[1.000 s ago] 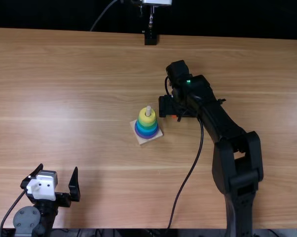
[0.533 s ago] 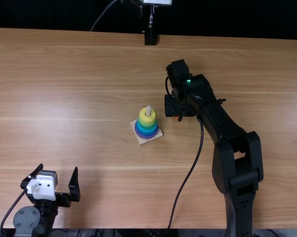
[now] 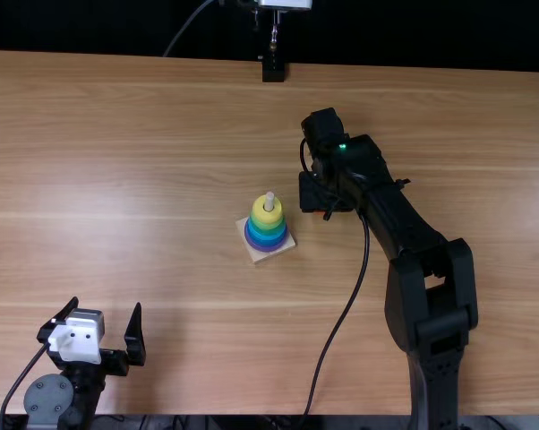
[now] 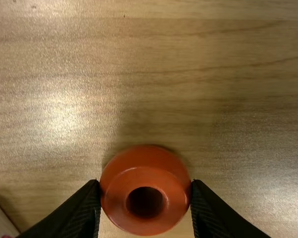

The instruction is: Build the Hanoi tower: stack the rings onto the peg from bottom to top in this color order: purple, dark blue, light blue, dark green, light green, yellow, orange.

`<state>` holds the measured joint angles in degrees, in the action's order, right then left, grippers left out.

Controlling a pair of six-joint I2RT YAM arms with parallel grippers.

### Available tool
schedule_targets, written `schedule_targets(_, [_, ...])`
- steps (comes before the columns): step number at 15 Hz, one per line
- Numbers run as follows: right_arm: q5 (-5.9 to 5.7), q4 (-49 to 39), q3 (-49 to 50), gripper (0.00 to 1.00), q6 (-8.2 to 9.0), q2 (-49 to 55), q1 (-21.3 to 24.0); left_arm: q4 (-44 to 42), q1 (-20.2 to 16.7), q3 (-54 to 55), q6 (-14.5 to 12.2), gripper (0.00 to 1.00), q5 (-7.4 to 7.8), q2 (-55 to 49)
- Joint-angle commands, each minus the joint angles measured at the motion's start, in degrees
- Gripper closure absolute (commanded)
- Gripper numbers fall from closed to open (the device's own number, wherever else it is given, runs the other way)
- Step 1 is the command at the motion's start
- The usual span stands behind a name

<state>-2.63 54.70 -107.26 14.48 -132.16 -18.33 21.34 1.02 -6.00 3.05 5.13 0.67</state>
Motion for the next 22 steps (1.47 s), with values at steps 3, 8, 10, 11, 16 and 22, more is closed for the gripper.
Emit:
schedule_targets(3, [-0.74,4.4,-3.4,1.00,-3.83,2.3,0.0,4.2,-0.3,6.0,-0.7,0.00,1.52,-0.7])
schedule_targets(8, [-0.74,9.1,-4.9,1.00,-4.46,9.6,-0.3,4.2,-0.3,6.0,-0.7,0.00,1.52,-0.7])
schedule_targets(10, [-0.64,13.8,-7.1,1.00,-4.46,11.7,-0.3,4.2,-0.3,6.0,-0.7,0.00,1.52,-0.7])
schedule_targets(11, [-0.64,16.1,-8.8,1.00,-4.46,12.3,-0.4,4.2,-0.4,6.0,-0.7,0.00,1.52,-0.7])
schedule_targets(16, [-0.64,26.5,-20.3,1.00,-4.46,13.2,-2.8,4.2,-0.3,6.0,-0.7,0.00,1.52,-0.7])
schedule_targets(22, [-0.64,28.3,-23.2,1.00,-3.62,15.5,-10.6,4.2,-0.3,6.0,-0.7,0.00,1.52,-0.7])
